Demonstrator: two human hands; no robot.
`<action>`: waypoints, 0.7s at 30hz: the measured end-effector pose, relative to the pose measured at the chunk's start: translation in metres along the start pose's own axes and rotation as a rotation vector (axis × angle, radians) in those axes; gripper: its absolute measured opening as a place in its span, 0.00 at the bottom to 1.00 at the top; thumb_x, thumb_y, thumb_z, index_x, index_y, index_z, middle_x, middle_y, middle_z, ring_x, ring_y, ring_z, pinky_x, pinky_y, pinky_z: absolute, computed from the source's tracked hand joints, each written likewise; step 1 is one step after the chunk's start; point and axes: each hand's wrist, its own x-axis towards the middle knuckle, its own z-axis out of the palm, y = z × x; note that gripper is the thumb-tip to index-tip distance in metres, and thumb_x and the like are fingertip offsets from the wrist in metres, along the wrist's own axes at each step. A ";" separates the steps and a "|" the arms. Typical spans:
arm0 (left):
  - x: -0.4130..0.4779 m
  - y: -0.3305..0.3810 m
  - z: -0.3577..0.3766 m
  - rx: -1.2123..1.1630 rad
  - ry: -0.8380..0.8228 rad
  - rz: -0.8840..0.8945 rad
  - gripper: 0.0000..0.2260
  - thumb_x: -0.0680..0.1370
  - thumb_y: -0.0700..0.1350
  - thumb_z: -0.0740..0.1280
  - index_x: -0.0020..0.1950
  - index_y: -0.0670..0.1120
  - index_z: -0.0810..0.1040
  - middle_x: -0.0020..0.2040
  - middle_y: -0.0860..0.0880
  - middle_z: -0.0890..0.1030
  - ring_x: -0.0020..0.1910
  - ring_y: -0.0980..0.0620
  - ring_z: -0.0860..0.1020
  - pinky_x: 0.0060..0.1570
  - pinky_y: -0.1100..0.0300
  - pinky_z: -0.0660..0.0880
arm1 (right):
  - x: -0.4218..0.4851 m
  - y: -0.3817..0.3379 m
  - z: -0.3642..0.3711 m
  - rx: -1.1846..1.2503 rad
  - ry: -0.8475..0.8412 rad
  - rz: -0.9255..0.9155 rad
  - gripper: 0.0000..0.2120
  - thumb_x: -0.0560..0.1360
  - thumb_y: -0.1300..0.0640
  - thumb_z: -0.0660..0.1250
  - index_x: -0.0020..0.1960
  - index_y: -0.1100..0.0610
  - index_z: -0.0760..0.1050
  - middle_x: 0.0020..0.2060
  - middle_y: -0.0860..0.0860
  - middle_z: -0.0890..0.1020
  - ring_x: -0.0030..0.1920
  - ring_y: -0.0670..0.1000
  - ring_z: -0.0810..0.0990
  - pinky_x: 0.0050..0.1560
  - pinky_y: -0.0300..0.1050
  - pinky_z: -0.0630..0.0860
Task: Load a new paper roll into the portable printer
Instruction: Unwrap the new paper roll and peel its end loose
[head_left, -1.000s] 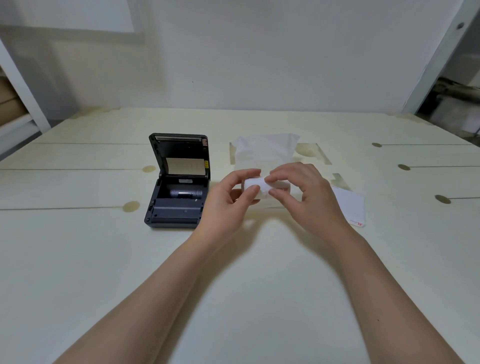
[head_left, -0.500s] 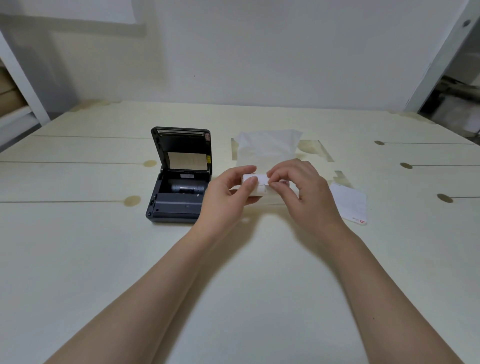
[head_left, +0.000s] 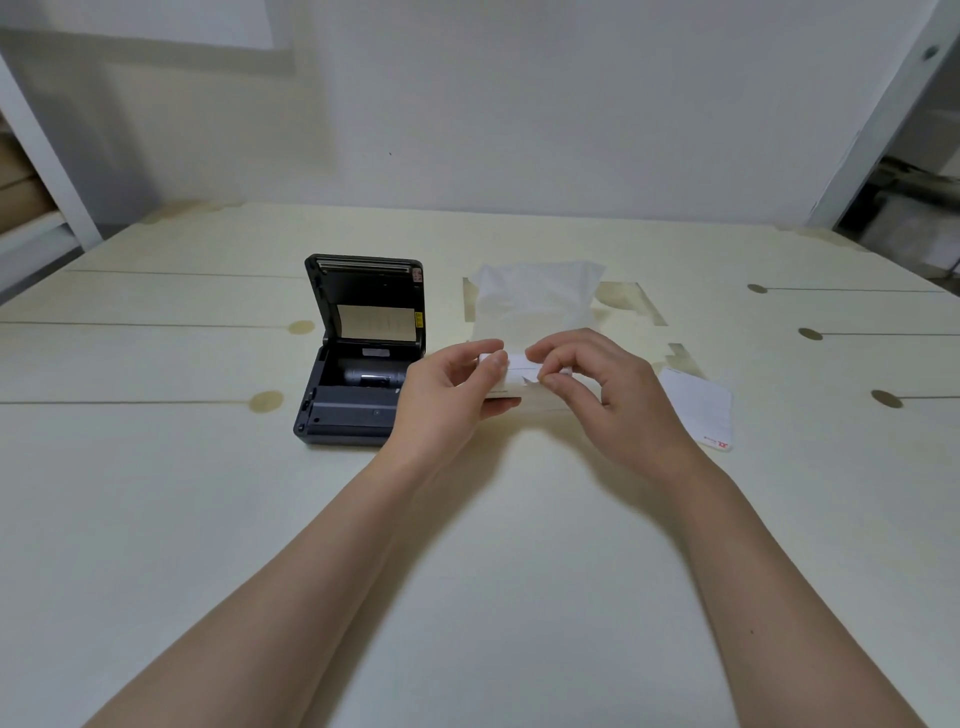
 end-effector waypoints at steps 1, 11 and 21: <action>0.000 0.001 0.000 -0.003 0.006 0.001 0.11 0.79 0.43 0.68 0.61 0.42 0.81 0.50 0.44 0.82 0.54 0.42 0.84 0.40 0.68 0.80 | 0.000 0.000 0.000 0.020 0.000 0.011 0.05 0.78 0.61 0.64 0.45 0.55 0.78 0.52 0.46 0.82 0.54 0.47 0.79 0.54 0.45 0.76; -0.001 0.006 0.000 -0.034 0.032 -0.019 0.10 0.80 0.44 0.68 0.60 0.44 0.81 0.49 0.48 0.82 0.48 0.43 0.86 0.39 0.70 0.79 | -0.001 -0.003 -0.001 0.198 -0.007 0.110 0.06 0.79 0.63 0.62 0.46 0.55 0.76 0.56 0.47 0.81 0.59 0.45 0.78 0.59 0.40 0.74; 0.005 0.003 -0.002 -0.063 0.178 0.043 0.10 0.80 0.42 0.67 0.60 0.43 0.80 0.51 0.45 0.84 0.43 0.52 0.86 0.44 0.64 0.82 | 0.001 -0.004 -0.005 0.189 0.064 0.219 0.06 0.80 0.59 0.61 0.46 0.52 0.75 0.62 0.42 0.76 0.69 0.42 0.67 0.60 0.25 0.62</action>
